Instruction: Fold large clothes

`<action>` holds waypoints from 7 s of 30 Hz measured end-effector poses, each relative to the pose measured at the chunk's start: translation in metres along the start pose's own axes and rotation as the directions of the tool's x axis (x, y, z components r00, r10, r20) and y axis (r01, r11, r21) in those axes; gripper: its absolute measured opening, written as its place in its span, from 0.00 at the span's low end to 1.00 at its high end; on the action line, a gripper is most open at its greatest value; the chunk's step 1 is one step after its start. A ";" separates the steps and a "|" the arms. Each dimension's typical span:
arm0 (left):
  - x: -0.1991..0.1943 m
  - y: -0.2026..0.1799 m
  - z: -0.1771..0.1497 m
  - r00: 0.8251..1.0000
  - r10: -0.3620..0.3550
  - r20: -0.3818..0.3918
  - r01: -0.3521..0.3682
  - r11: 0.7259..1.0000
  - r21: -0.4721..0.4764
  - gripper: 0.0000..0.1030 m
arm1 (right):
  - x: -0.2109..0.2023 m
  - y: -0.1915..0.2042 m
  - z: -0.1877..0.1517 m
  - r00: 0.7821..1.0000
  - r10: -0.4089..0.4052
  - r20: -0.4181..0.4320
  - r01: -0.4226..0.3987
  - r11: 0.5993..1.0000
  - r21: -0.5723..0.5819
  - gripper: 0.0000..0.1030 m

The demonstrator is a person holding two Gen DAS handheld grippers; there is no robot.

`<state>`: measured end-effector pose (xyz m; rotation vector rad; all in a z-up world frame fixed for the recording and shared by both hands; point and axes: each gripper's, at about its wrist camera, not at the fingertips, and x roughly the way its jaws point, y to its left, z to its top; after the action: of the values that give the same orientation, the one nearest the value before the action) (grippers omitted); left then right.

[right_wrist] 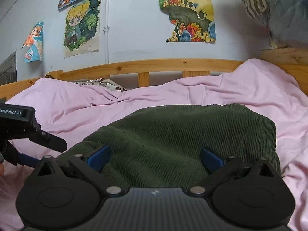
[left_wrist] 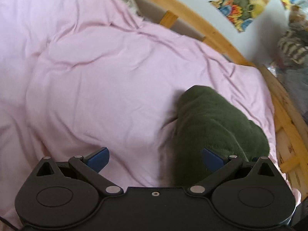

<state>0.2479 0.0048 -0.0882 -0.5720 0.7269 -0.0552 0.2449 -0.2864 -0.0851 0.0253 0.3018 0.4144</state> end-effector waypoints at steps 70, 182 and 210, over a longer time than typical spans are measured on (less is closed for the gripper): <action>0.009 -0.001 0.093 0.915 -0.404 0.022 0.395 0.903 0.168 0.90 | 0.077 0.003 0.072 1.000 0.011 0.014 -0.015 0.947 0.321 0.29; -0.181 -0.014 -0.072 0.896 0.176 0.408 -0.350 0.846 0.403 0.99 | -0.147 0.107 0.019 0.967 -0.223 0.123 0.223 0.975 0.016 1.00; -0.180 -0.015 -0.073 0.896 0.176 0.407 -0.348 0.848 0.400 0.99 | -0.147 0.105 0.019 0.968 -0.220 0.122 0.220 0.975 0.015 1.00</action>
<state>0.0678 0.0013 -0.0140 -0.0068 0.4061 0.1313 0.0811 -0.2486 -0.0157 0.0180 0.1807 0.1907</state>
